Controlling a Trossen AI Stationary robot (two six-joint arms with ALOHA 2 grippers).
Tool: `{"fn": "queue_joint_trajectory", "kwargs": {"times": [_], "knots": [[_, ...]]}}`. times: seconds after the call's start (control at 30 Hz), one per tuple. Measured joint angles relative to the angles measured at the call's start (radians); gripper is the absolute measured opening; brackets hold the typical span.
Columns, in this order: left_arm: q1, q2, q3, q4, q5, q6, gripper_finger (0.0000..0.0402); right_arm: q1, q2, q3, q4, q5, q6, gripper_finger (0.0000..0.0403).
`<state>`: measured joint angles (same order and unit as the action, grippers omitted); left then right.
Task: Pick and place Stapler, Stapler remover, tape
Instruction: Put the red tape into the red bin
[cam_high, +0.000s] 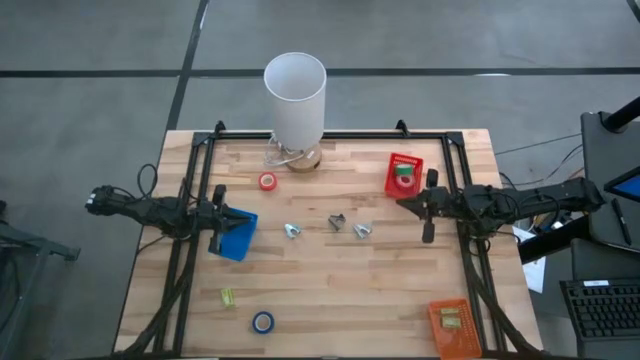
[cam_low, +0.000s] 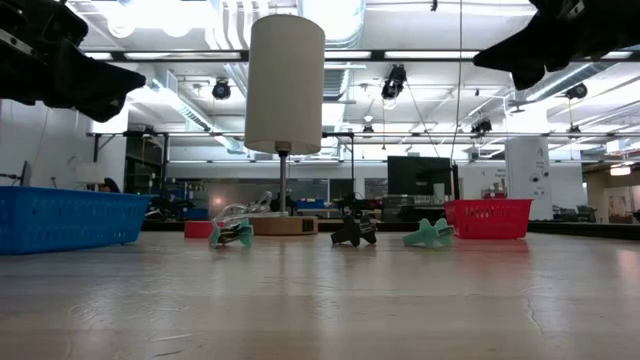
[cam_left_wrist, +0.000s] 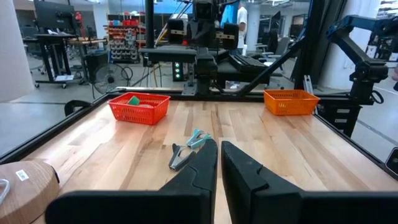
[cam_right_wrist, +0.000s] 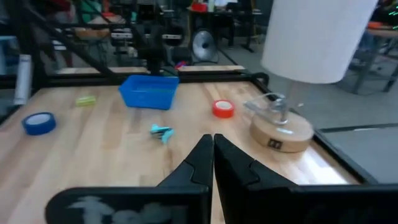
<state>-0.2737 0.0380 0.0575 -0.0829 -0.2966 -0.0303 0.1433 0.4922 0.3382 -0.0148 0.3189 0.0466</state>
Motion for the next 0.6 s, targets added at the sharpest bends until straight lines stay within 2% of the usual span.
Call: {"fn": "queue_joint_trajectory", "kwargs": {"times": [0.13, 0.43, 0.53, 0.6], "knots": [[0.001, 0.000, -0.001, 0.034, -0.042, 0.013, 0.0026, 0.000, -0.027, -0.015, -0.006, -0.067, 0.024, 0.0008], [0.001, 0.000, -0.001, 0.077, -0.048, 0.003, 0.0026, 0.000, -0.021, -0.018, -0.044, -0.104, -0.001, 0.0009], [0.001, 0.000, -0.001, 0.123, -0.047, -0.054, 0.0026, 0.000, -0.017, -0.020, -0.042, -0.137, 0.014, 0.0009], [0.001, -0.001, -0.001, 0.137, -0.045, -0.119, 0.0026, 0.000, -0.021, -0.020, -0.021, -0.214, 0.008, 0.0009]]}}
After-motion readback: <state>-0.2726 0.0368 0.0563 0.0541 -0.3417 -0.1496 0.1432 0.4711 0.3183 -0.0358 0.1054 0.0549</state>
